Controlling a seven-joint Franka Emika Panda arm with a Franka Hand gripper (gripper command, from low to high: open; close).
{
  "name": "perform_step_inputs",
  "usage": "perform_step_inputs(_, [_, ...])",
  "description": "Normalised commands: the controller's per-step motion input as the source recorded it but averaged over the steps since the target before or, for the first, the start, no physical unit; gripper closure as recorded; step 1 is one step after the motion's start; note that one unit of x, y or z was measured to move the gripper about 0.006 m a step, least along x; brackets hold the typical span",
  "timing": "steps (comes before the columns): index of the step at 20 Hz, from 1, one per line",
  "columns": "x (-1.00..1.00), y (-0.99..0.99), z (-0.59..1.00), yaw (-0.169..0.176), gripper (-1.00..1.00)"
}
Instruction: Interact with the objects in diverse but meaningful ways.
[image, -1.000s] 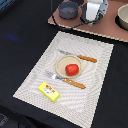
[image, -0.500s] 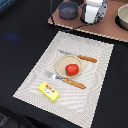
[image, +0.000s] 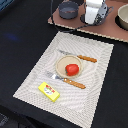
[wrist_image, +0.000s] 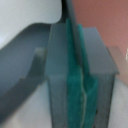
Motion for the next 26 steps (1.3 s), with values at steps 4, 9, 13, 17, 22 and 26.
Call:
perform_step_inputs(4, [-0.15,-0.18,0.52,0.017,1.0])
perform_step_inputs(9, [-0.55,-0.49,0.77,0.025,1.0])
perform_step_inputs(13, [-0.71,-0.54,0.38,0.005,1.0])
perform_step_inputs(17, [-0.8,-0.53,0.06,0.0,1.0])
perform_step_inputs(22, [-0.79,-0.53,0.0,0.0,1.0])
perform_step_inputs(26, [-0.77,-0.55,0.0,0.0,1.0])
